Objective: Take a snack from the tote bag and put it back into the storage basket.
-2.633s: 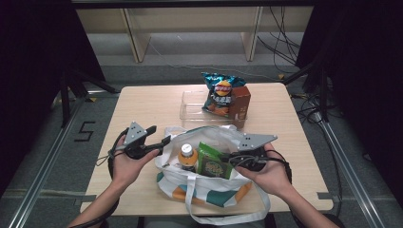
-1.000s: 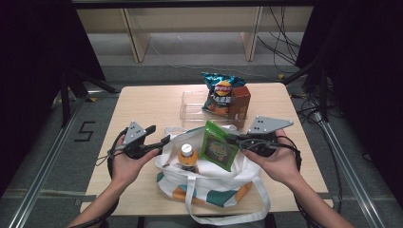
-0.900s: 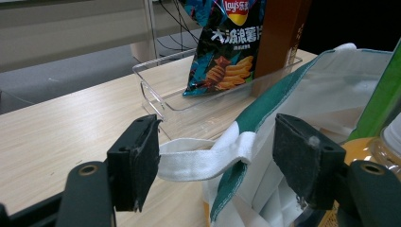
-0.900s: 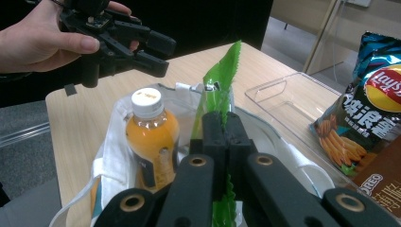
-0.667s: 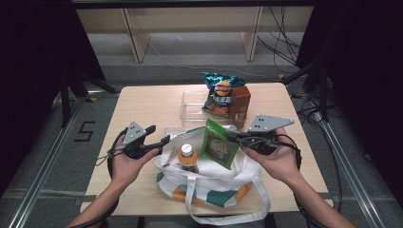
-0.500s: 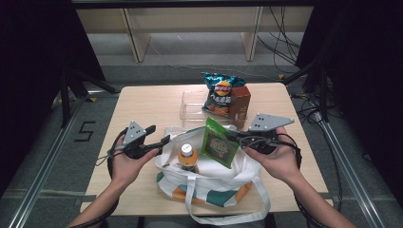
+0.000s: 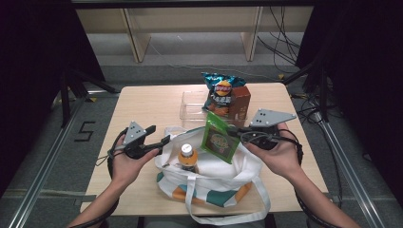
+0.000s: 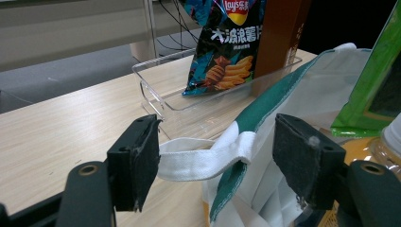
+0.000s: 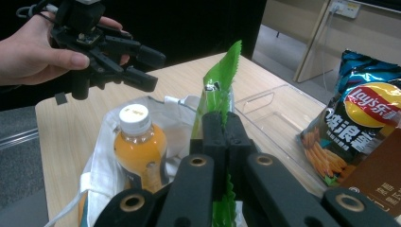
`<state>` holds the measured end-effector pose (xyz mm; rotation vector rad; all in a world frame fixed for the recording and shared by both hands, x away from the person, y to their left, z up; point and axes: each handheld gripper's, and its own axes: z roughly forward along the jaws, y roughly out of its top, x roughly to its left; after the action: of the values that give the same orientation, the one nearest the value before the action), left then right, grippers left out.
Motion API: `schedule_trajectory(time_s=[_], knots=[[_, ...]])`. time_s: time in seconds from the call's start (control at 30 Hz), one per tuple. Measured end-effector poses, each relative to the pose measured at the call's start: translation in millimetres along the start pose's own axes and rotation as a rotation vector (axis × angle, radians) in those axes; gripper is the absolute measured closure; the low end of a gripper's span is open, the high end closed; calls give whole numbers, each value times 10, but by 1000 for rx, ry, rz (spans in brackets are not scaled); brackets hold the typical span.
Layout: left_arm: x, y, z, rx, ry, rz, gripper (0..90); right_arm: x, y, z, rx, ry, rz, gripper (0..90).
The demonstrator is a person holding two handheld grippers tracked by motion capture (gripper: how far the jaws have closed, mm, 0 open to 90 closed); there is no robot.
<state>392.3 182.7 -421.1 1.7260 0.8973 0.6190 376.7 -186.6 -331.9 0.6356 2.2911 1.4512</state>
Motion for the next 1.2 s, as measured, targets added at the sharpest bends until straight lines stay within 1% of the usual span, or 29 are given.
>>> schedule_trajectory(time_s=[0.03,0.07,0.13,0.17,0.2,0.23,0.27,0.3,0.33,0.37,0.4,0.43,0.47,0.5,0.53,0.57,0.7,0.73,0.8,0.9,0.93,0.97,1.0,1.03,1.07,1.1,1.13,1.17,1.2], knots=[[-1,0,0,0,0,0,322,7,-1,6,-10,-7,10,900],[-1,0,1,-1,0,0,322,5,2,8,-13,-9,10,900],[-1,1,1,-1,0,-1,322,-18,14,-2,-9,-8,-11,900],[0,1,1,-1,0,-1,322,-23,21,-6,-6,-9,-12,900],[1,0,1,0,0,-1,321,-16,21,3,-18,-14,-4,900],[1,-1,1,0,0,-1,322,-30,32,-4,-13,-8,-11,900],[1,-1,1,1,0,0,322,-27,38,-9,-10,-19,-6,900],[1,-1,2,1,0,0,322,-25,46,-11,-6,-7,-1,900],[-1,-1,3,0,-1,0,322,-16,48,-5,-21,-28,8,900],[-2,-1,2,0,-1,-1,322,-35,61,-15,-12,-21,-7,900],[-2,0,2,0,-1,-1,322,-36,66,-13,-11,-14,-2,900],[-1,0,0,-1,-1,0,322,-52,72,-8,-23,-18,-16,900],[0,0,0,-2,-1,-1,322,-39,74,-14,-22,-28,8,900],[3,3,-3,-2,0,2,322,-53,82,-18,-16,-17,0,900],[1,3,-4,-2,1,-3,322,-49,85,-22,-22,-32,15,900],[1,4,-5,-2,1,-5,322,-70,92,-27,-21,-24,-2,900],[2,3,0,-9,-5,-6,322,-103,92,-26,-31,-27,4,900],[2,3,0,-9,-5,-6,321,-102,87,-21,-39,-39,13,900],[1,1,1,-9,-5,-12,322,-120,88,-34,-29,-44,11,900],[2,2,-1,-7,-3,-8,322,-144,95,-23,-45,-28,15,900],[2,2,0,-8,-5,-9,322,-145,101,-42,-31,-47,25,900],[0,2,0,-10,-5,-12,322,-148,103,-26,-50,-56,19,900],[1,3,-1,-9,-4,-10,322,-163,112,-36,-40,-48,15,900],[2,3,-2,-9,-5,-10,322,-160,117,-40,-35,-50,23,900],[2,3,-2,-9,-4,-9,321,-170,119,-28,-50,-59,16,900],[2,6,-8,-3,0,-6,322,-184,127,-37,-41,-57,9,900],[5,8,-11,-2,1,0,322,-183,130,-36,-39,-50,20,900],[4,8,-10,-3,2,-4,322,-193,133,-32,-45,-51,17,900],[4,8,-12,-3,2,-4,322,-203,137,-28,-54,-66,7,900]])
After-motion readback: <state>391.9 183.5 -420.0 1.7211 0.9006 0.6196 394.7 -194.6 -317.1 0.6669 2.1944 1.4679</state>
